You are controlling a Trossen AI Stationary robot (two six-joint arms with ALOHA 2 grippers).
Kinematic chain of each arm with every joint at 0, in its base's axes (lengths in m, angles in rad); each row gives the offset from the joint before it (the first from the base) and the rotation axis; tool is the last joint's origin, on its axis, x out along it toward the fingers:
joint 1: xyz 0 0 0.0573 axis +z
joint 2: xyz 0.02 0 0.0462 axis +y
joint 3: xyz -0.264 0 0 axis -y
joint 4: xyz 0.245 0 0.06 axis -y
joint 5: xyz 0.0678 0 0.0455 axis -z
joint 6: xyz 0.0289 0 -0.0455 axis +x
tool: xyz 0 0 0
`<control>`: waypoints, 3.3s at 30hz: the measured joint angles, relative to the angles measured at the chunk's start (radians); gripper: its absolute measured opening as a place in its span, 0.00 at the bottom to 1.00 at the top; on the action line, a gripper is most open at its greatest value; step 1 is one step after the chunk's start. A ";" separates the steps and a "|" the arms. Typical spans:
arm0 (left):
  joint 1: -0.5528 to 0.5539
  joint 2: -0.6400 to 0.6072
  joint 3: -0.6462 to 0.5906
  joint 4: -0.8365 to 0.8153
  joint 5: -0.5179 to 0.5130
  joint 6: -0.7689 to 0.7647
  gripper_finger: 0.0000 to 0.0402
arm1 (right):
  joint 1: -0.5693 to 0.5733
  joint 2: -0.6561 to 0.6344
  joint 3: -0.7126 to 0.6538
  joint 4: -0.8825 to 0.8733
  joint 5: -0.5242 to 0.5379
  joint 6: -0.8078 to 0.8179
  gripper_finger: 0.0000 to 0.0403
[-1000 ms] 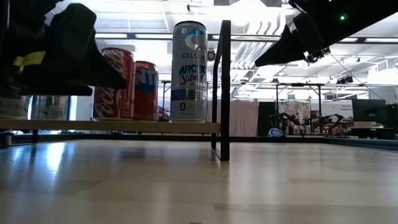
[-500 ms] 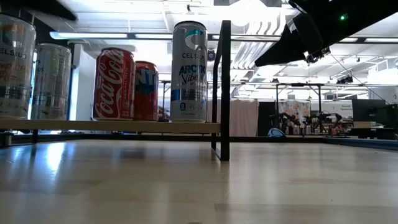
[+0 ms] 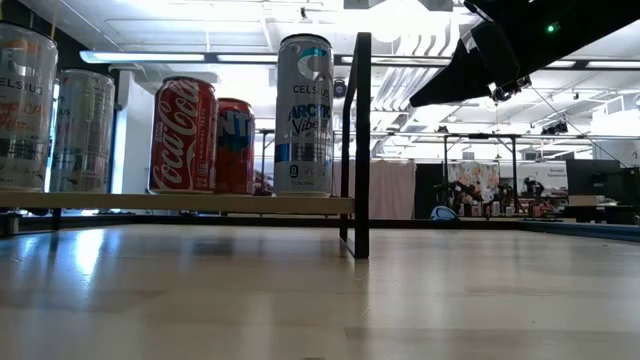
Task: Place canned beverage on shelf
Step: Put the right red white soda can on the shelf
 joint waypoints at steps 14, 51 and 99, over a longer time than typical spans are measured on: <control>-0.016 -0.700 -0.534 -0.002 0.007 0.034 0.86 | 0.000 0.000 0.000 0.000 0.000 0.000 0.98; -0.373 -1.008 -0.866 0.920 0.218 1.161 0.86 | 0.000 0.000 0.000 0.000 0.000 0.000 0.98; 0.512 -1.457 -1.118 1.242 0.536 1.572 0.86 | 0.000 0.000 0.000 0.000 0.000 0.000 0.98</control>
